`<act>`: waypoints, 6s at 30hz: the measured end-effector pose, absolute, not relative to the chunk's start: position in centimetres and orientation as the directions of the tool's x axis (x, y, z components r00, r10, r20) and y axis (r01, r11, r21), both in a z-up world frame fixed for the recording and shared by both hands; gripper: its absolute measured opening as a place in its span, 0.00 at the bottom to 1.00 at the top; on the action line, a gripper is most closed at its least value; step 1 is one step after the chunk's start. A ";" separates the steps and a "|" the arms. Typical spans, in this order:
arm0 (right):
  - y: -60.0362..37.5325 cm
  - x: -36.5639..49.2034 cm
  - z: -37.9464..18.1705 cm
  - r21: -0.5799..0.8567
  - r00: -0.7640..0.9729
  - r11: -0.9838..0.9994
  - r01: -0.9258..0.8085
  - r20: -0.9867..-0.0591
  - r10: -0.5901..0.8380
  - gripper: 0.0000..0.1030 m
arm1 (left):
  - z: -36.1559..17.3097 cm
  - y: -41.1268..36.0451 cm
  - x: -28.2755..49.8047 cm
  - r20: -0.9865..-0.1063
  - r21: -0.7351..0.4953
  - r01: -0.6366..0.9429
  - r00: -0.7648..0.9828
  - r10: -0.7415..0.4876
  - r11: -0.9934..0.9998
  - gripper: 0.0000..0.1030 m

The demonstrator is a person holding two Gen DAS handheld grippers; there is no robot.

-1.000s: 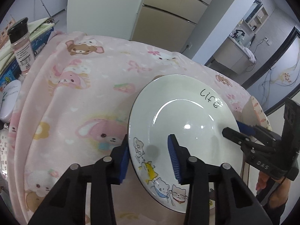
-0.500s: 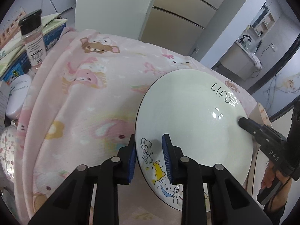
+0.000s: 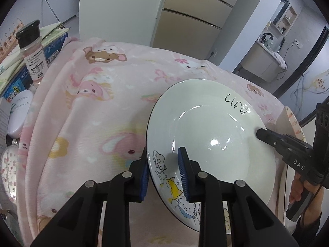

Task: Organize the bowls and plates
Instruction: 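Lift the white plate off the tablecloth with both grippers, then carry the plate over the other white 'Life' plate and lower it on top, then open the right gripper while the left gripper opens and releases the plate rim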

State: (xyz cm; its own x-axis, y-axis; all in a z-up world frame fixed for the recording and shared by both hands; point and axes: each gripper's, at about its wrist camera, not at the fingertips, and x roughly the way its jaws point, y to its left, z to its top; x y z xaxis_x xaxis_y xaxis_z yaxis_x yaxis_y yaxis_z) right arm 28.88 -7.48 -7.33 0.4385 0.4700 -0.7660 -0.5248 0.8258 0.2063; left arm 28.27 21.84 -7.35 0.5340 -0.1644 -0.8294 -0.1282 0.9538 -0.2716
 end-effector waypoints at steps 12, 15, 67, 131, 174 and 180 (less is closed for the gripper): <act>-6.8 28.6 -8.2 0.248 0.392 0.815 -0.524 -0.779 0.489 0.21 | -7.4 21.5 28.2 -0.823 -0.253 -0.137 0.551 -0.138 0.958 0.27; -7.0 28.7 -8.2 0.255 0.402 0.821 -0.511 -0.773 0.491 0.19 | -7.6 22.3 28.1 -0.809 -0.302 -0.154 0.564 -0.168 0.941 0.20; -27.9 18.0 5.1 0.159 0.723 0.911 -0.381 -0.563 0.401 0.16 | 9.0 -0.7 18.9 -0.659 -0.181 0.167 0.711 -0.246 0.969 0.19; -29.3 14.1 -4.9 0.037 0.632 0.937 -0.346 -0.730 0.262 0.15 | -3.5 -4.6 17.0 -0.797 0.039 0.156 0.601 -0.064 0.987 0.20; -27.6 13.2 -4.5 -0.154 0.699 0.924 -0.349 -0.699 0.148 0.96 | -3.1 -3.2 16.0 -0.780 -0.070 0.167 0.606 -0.158 0.983 0.20; -28.5 13.6 -4.4 -0.077 0.672 0.927 -0.368 -0.710 0.208 1.00 | -2.7 -3.3 15.8 -0.768 -0.083 0.181 0.615 -0.179 0.980 0.69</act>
State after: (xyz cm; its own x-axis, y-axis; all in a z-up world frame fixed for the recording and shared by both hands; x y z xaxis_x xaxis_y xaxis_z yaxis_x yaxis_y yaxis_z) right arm 13.55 -28.48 -4.44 0.6724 0.2081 -0.7103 -0.3680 0.9267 -0.0768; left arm 15.79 -3.29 -2.71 0.6149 -0.1788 -0.7681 0.1814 0.9799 -0.0829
